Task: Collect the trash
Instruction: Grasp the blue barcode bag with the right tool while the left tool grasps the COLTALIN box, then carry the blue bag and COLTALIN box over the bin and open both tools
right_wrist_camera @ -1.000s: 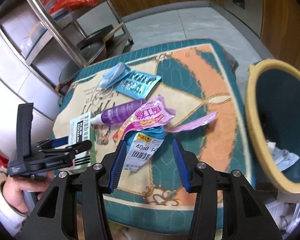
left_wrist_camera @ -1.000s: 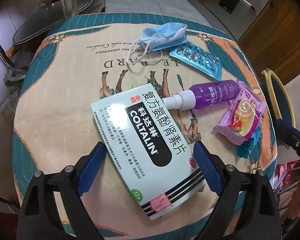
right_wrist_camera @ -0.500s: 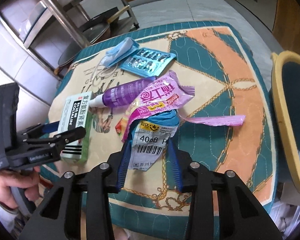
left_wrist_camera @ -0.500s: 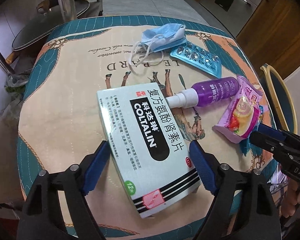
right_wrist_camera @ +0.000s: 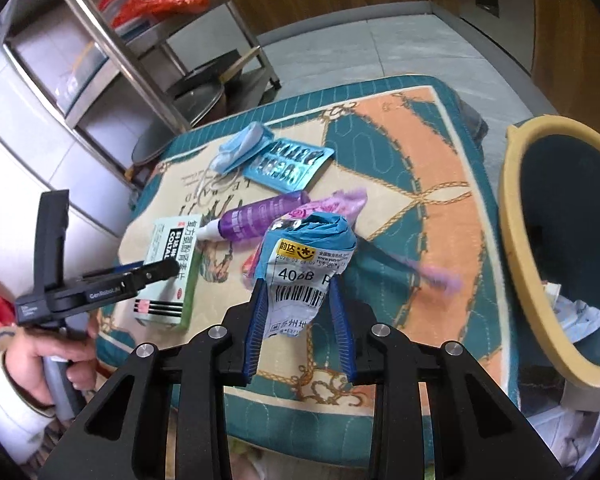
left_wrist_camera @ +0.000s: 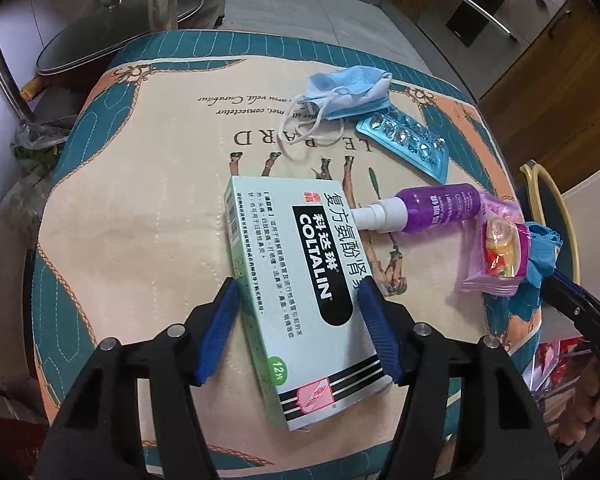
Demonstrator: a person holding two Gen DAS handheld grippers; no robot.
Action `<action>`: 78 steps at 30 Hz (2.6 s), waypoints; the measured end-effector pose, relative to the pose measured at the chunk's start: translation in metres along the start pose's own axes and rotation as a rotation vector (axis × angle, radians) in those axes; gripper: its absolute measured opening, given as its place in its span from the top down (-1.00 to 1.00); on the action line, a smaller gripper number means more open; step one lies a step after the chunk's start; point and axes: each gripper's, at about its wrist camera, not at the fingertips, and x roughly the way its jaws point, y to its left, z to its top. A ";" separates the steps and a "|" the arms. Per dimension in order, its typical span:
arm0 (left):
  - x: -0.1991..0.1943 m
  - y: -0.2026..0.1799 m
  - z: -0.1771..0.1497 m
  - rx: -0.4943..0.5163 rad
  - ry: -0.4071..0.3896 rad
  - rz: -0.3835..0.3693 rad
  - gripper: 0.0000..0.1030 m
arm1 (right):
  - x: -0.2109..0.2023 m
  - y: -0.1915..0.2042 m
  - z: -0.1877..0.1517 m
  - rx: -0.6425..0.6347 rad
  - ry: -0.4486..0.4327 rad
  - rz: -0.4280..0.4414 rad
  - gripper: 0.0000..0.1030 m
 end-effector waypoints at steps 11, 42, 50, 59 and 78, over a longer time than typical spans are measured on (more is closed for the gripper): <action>0.004 -0.009 0.000 0.023 0.003 0.024 -0.52 | -0.018 -0.018 -0.002 0.042 -0.049 -0.004 0.36; -0.057 -0.034 0.027 0.050 -0.239 0.068 -0.42 | -0.051 -0.040 -0.001 0.099 -0.146 0.008 0.36; -0.077 -0.069 0.037 0.077 -0.299 0.005 -0.42 | -0.070 -0.063 -0.007 0.131 -0.186 -0.007 0.36; -0.079 -0.129 0.038 0.178 -0.309 -0.075 -0.42 | -0.095 -0.095 -0.018 0.177 -0.240 -0.031 0.36; -0.032 -0.305 0.018 0.538 -0.172 -0.283 -0.43 | -0.127 -0.157 -0.044 0.301 -0.286 -0.135 0.35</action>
